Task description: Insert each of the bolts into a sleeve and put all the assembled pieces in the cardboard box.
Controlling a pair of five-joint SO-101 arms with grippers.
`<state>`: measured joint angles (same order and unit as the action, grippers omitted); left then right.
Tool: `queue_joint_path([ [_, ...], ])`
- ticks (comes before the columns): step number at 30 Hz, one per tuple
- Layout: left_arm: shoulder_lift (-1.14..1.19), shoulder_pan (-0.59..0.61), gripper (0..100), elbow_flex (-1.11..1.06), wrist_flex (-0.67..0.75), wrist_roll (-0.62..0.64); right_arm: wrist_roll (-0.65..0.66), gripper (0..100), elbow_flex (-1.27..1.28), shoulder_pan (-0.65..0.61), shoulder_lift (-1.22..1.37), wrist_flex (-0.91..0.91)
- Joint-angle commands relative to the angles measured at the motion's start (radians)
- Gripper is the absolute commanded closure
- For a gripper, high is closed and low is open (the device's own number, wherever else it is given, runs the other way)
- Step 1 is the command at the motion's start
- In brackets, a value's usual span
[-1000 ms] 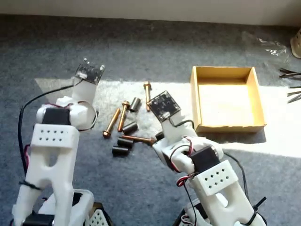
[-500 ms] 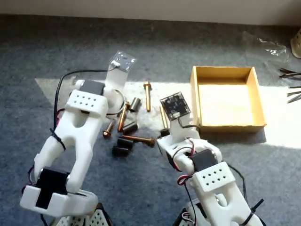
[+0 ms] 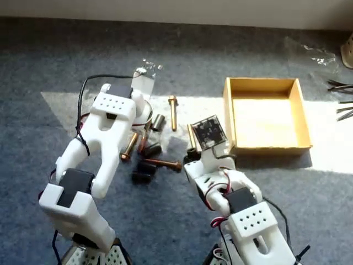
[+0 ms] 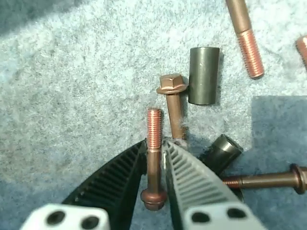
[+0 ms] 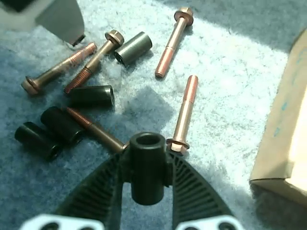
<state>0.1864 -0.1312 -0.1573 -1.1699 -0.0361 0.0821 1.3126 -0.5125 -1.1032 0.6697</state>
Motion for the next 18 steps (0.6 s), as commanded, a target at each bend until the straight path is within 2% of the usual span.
queue_joint_path([
  [1, 0.002, -0.013, 92, 0.073, -0.008, 0.008, -0.011, 99.5, 0.045, 0.015, -0.170, -0.025],
  [6, 0.065, -0.018, 92, 0.125, 0.000, 0.008, -0.008, 99.5, 0.117, 0.012, -0.317, -0.022],
  [18, 0.329, -0.041, 92, 0.427, -0.127, 0.009, -0.005, 99.5, 0.127, 0.010, -0.325, -0.022],
])
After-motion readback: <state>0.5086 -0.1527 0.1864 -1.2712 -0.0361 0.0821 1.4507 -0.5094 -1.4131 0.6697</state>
